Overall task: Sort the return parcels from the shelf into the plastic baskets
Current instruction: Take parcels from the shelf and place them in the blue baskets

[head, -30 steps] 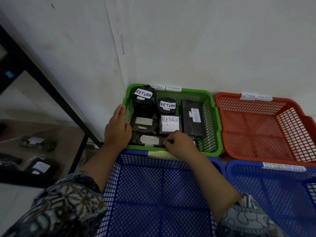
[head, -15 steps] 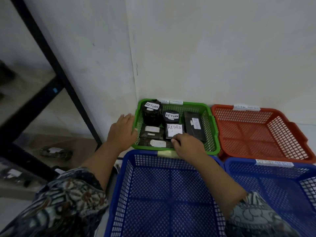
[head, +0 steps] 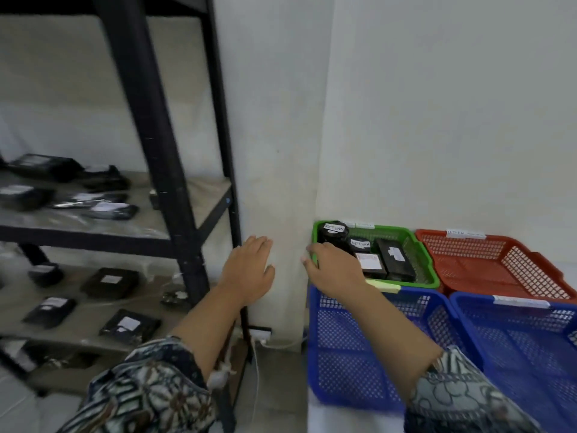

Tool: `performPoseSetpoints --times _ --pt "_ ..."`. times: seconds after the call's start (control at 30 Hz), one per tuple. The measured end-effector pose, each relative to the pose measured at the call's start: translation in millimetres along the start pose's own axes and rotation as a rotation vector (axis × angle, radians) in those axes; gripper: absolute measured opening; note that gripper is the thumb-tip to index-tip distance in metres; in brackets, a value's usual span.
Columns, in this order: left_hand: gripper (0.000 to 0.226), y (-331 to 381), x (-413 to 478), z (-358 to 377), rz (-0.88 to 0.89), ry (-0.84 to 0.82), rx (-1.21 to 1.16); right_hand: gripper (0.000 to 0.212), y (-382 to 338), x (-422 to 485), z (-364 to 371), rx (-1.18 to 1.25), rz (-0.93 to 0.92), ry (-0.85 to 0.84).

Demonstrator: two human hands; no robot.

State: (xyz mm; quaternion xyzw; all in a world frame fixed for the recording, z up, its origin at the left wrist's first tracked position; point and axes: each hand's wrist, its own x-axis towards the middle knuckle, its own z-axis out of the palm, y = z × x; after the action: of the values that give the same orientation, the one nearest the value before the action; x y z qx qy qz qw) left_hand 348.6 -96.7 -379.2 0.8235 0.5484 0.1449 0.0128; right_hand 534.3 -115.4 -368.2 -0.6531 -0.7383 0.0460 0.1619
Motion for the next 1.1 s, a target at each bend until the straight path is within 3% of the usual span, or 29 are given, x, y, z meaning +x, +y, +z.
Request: performPoseSetpoints --times 0.17,0.5,1.1 --pt "0.056 -41 -61 -49 0.028 0.141 -0.009 0.042 -82 -18 -4 0.013 -0.067 0.052" --pt "0.057 -129 -131 -154 -0.104 0.313 0.12 0.041 -240 -10 -43 0.059 -0.301 0.141" --pt "0.059 -354 -123 -380 -0.333 0.64 0.415 0.046 -540 137 -117 0.145 -0.758 0.454"
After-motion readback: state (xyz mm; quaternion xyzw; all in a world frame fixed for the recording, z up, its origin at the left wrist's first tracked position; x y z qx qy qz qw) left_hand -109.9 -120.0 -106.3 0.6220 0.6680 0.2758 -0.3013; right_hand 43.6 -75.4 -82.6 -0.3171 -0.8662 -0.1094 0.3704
